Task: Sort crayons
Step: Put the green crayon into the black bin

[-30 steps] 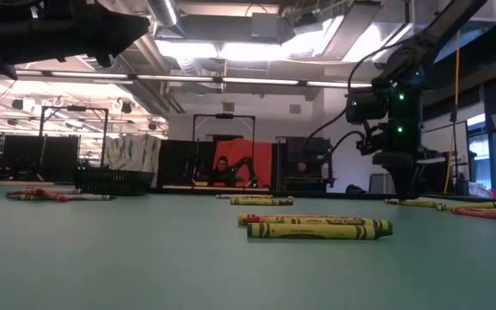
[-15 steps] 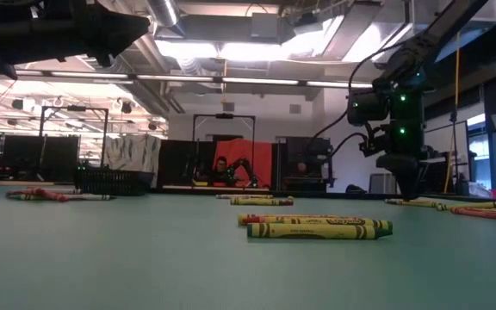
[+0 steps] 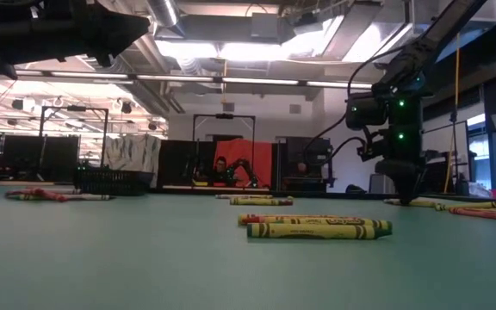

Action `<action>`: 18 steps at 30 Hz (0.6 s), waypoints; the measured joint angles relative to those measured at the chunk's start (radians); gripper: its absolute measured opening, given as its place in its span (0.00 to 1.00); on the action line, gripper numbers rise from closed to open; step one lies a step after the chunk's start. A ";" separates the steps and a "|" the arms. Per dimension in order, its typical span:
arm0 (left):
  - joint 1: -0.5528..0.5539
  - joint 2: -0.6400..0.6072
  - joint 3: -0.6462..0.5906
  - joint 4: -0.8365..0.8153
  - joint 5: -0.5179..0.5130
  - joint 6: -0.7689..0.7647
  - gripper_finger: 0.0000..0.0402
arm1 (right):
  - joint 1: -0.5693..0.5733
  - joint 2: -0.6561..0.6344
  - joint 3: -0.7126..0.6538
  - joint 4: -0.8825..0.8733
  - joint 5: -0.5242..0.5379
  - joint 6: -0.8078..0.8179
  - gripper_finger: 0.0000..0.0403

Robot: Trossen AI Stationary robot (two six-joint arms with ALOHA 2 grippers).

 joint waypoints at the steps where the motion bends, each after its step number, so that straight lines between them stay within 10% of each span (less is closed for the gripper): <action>1: 0.000 0.000 0.000 0.000 0.000 0.000 0.27 | 0.000 0.000 0.000 0.001 -0.003 -0.005 0.15; 18: 0.000 0.034 0.020 -0.015 -0.003 0.029 0.27 | 0.093 -0.190 0.044 0.128 -0.006 -0.102 0.02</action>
